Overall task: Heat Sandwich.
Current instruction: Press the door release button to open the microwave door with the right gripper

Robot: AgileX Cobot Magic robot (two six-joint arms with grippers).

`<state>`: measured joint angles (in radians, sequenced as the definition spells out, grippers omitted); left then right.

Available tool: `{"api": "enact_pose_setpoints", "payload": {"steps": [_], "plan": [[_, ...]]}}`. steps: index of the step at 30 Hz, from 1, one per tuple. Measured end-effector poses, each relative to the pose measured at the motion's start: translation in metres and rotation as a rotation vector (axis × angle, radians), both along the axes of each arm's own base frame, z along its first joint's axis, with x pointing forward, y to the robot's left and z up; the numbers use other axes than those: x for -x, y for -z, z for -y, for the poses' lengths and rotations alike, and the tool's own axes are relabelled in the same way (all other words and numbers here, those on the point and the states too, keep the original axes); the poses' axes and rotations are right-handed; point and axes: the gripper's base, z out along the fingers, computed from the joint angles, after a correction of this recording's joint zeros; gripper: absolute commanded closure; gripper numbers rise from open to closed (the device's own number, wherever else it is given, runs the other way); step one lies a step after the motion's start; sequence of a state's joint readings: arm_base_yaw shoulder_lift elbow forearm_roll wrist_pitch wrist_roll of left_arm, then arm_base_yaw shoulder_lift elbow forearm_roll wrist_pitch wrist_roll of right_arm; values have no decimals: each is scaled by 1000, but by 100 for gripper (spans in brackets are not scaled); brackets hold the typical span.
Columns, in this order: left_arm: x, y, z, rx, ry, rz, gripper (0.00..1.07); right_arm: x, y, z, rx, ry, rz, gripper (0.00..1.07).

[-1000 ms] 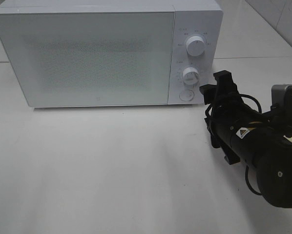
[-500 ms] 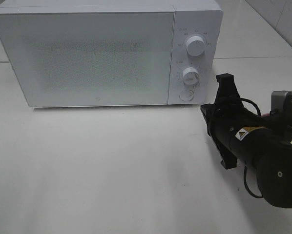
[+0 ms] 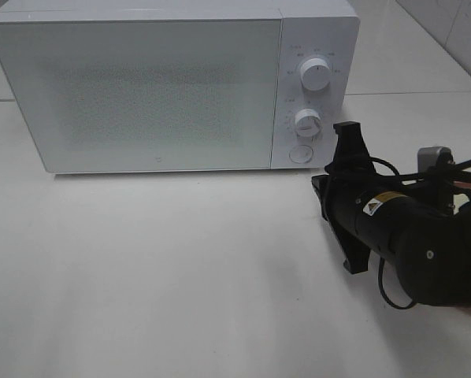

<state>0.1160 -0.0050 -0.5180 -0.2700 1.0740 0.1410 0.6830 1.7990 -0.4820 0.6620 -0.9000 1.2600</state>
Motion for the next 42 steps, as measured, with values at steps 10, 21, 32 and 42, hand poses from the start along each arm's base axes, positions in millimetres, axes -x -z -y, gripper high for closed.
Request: {"api": "enact_pose_setpoints", "payload": {"steps": [10, 21, 32, 42], "plan": [[0, 0, 0, 0, 0, 0, 9, -25, 10, -6, 8, -7, -24, 107], [0, 0, 0, 0, 0, 0, 9, -56, 13, 3, 11, 13, -35, 107], [0, 0, 0, 0, 0, 0, 9, -80, 19, 2, 12, 5, -31, 107], [0, 0, 0, 0, 0, 0, 9, -93, 34, -1, 0, 26, -47, 107]]}}
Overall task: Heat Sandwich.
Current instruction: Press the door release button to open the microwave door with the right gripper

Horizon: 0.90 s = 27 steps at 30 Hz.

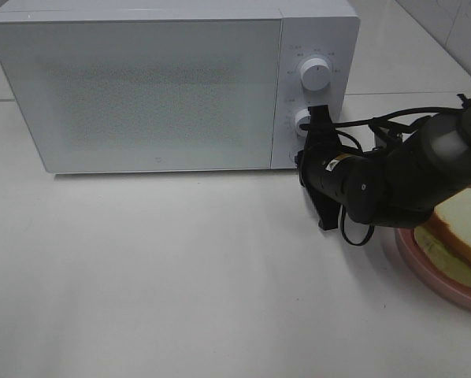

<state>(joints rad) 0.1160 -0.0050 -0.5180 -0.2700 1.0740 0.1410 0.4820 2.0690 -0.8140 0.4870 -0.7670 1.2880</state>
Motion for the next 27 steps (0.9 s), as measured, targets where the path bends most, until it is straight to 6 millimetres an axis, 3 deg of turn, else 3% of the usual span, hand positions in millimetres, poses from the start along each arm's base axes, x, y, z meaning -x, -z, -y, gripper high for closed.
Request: {"api": "enact_pose_setpoints", "payload": {"steps": [27], "plan": [[0, 0, 0, 0, 0, 0, 9, -13, 6, -3, 1, 57, 70, 107]]}}
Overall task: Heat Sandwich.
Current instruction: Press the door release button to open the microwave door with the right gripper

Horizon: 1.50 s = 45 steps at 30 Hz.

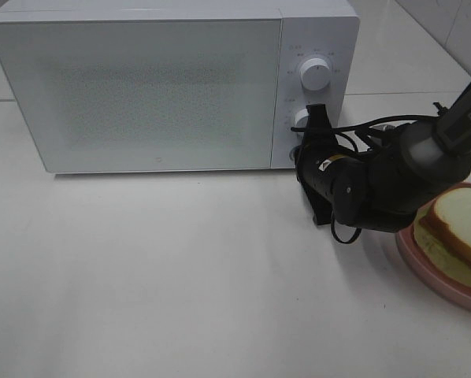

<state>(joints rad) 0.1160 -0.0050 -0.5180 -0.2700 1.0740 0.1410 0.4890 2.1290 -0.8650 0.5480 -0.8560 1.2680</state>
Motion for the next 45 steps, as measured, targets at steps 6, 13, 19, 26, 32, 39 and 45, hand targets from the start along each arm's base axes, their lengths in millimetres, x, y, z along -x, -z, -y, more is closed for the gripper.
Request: {"api": "enact_pose_setpoints", "payload": {"steps": [6, 13, 19, 26, 32, 39, 45], "plan": [[0, 0, 0, 0, 0, 0, 9, 0, -1, 0, -2, 15, 11, 107], [0, 0, 0, 0, 0, 0, 9, -10, -1, 0, -21, 27, -3, 107], [0, 0, 0, -1, -1, 0, 9, -17, 2, -2, -39, 33, -52, 107], [0, 0, 0, -1, -1, 0, 9, -18, 2, -1, -32, 28, -67, 107], [0, 0, 0, -1, -1, 0, 9, -18, 2, -1, -21, 13, -69, 107], [0, 0, 0, -1, -1, 0, 9, -17, -1, 0, -26, 3, -78, 107], [0, 0, 0, -1, -1, 0, 9, -16, -2, 3, -20, -23, -77, 107]]}}
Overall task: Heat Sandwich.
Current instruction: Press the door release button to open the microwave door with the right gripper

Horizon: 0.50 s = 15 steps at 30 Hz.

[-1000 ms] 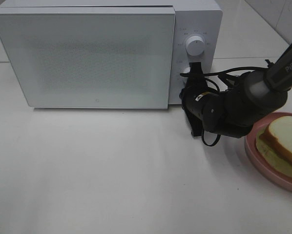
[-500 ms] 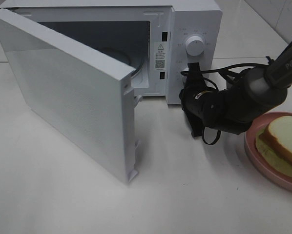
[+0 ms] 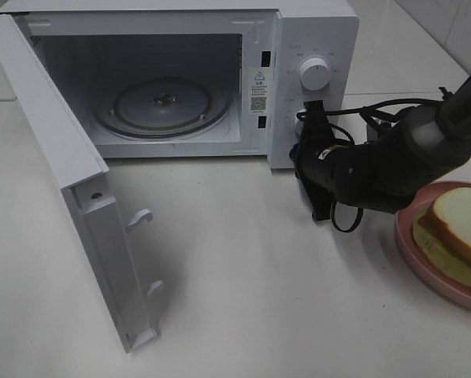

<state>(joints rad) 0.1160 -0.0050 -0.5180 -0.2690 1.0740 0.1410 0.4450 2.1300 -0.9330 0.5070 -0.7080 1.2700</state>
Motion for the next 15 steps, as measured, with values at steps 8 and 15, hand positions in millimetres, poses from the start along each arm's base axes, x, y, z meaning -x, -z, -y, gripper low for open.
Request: {"api": "enact_pose_setpoints", "payload": {"steps": [8, 15], "plan": [[0, 0, 0, 0, 0, 0, 9, 6, -4, 1, -8, -9, 37, 106], [0, 0, 0, 0, 0, 0, 9, 18, -11, 1, -15, -16, 52, 106]]}}
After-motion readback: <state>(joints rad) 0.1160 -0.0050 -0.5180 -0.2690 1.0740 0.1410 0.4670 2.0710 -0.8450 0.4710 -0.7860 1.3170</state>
